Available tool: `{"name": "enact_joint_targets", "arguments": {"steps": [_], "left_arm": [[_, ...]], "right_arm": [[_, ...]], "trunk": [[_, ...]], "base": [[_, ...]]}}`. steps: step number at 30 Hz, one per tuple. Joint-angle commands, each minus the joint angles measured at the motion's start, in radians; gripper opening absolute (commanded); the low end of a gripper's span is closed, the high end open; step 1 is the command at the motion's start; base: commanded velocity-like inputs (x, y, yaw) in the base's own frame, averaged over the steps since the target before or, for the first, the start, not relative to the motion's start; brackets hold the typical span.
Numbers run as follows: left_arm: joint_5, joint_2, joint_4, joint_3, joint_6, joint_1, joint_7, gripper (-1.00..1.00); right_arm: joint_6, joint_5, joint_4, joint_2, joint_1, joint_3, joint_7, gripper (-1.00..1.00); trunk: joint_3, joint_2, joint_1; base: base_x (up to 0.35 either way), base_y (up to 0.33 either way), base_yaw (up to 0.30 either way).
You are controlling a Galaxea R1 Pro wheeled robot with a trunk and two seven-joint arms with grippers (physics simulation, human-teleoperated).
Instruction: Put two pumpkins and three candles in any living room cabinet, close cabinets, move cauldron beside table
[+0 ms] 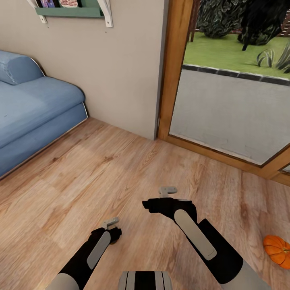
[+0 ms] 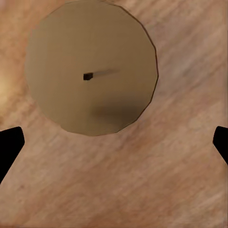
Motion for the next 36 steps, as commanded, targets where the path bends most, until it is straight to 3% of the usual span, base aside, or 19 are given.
{"name": "enact_joint_targets", "arguments": {"steps": [1, 36], "left_arm": [[0.01, 0.001, -0.001, -0.003, 0.001, 0.0, 0.009, 1.0], [0.012, 0.007, -0.001, 0.0, 0.001, 0.0, 0.014, 1.0]], "right_arm": [[0.0, -0.009, -0.001, -0.001, -0.001, 0.002, -0.01, 1.0], [0.014, -0.009, -0.001, 0.0, -0.001, 0.003, -0.01, 1.0]], "trunk": [[-0.001, 0.0, 0.0], [-0.001, 0.0, 0.0]], "base": [[0.103, 0.0, 0.0], [0.048, 0.028, 0.0]]}}
